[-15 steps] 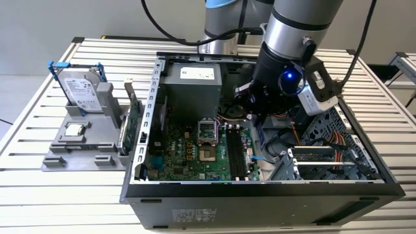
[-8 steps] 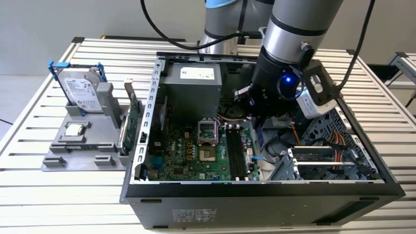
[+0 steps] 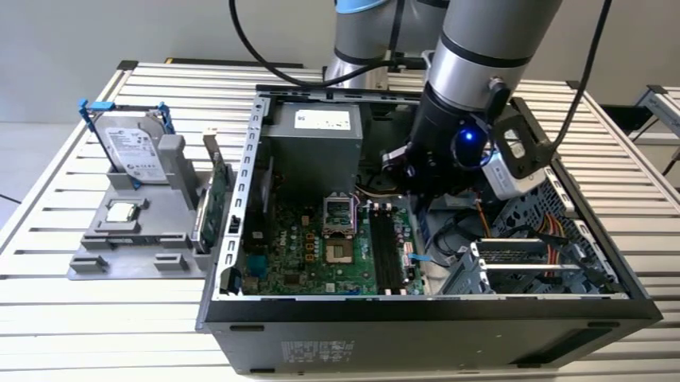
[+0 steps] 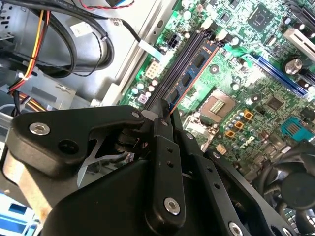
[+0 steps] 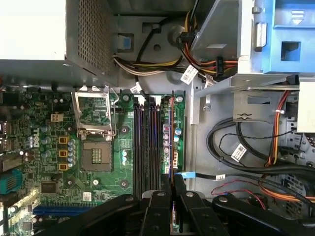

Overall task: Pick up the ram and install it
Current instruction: 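Insert the ram into the slot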

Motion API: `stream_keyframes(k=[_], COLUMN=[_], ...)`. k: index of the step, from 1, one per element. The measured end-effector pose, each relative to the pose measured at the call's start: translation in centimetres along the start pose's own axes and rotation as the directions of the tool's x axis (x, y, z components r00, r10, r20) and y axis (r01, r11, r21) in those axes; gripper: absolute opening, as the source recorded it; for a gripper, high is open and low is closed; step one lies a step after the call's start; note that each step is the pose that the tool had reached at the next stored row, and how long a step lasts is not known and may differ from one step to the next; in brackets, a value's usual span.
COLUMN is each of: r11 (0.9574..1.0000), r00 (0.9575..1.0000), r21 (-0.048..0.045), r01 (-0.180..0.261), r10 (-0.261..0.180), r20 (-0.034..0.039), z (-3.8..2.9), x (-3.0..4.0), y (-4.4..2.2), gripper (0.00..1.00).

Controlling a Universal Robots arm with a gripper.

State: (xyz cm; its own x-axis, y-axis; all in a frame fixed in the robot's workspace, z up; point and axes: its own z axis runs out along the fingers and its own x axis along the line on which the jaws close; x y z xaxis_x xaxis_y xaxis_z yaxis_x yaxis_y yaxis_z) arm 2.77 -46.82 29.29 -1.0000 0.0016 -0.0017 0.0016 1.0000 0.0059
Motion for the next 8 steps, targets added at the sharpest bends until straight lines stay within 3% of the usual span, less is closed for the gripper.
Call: stream_keyframes(k=[8], r11=[1.0], r00=[1.0], r21=[0.0], r01=[0.002], r10=[-0.002], r20=[-0.0001], z=[1.09], x=[0.0], y=[-0.07], gripper=[0.0])
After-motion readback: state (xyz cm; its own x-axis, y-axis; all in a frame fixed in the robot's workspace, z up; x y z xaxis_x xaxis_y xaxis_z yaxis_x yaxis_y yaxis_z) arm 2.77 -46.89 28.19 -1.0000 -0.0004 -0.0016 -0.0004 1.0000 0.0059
